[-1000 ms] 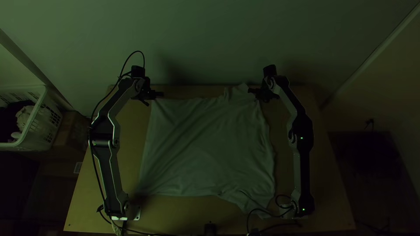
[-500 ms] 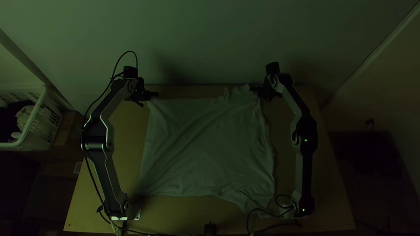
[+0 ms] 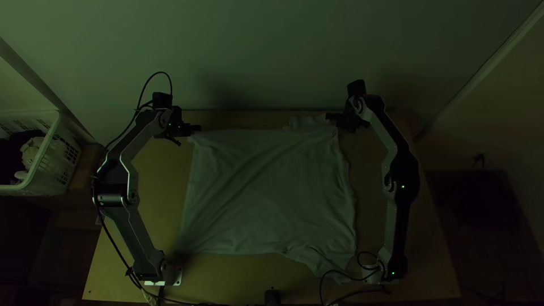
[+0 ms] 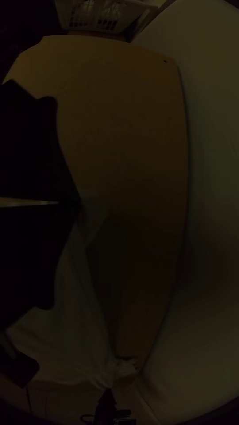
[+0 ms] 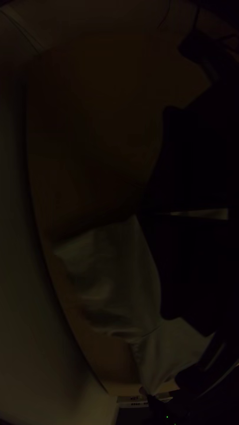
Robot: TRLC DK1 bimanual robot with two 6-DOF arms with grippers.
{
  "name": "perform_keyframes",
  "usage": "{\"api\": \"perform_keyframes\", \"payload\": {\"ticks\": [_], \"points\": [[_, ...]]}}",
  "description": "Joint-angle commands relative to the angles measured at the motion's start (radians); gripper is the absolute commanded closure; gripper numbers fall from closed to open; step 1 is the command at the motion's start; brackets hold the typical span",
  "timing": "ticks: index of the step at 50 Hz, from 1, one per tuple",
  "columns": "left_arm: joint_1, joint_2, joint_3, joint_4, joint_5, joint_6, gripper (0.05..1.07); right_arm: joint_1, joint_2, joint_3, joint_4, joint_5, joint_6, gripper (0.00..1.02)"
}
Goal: Fold the t-shirt
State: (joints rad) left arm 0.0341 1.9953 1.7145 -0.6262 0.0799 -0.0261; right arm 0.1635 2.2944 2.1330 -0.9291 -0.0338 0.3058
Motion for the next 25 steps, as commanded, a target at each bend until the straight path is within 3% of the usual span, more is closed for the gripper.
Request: {"api": "perform_keyframes", "payload": {"ticks": [1, 25], "points": [[0.009, -0.058, -0.058, 0.014, 0.008, 0.006, 1.05, 0.005, -0.069, -0.059, -0.011, 0.020, -0.008, 1.00], [0.007, -0.182, -0.260, 0.080, 0.008, 0.028, 1.05, 0.047, -0.297, -0.410, 0.072, 0.035, -0.016, 1.00]]}}
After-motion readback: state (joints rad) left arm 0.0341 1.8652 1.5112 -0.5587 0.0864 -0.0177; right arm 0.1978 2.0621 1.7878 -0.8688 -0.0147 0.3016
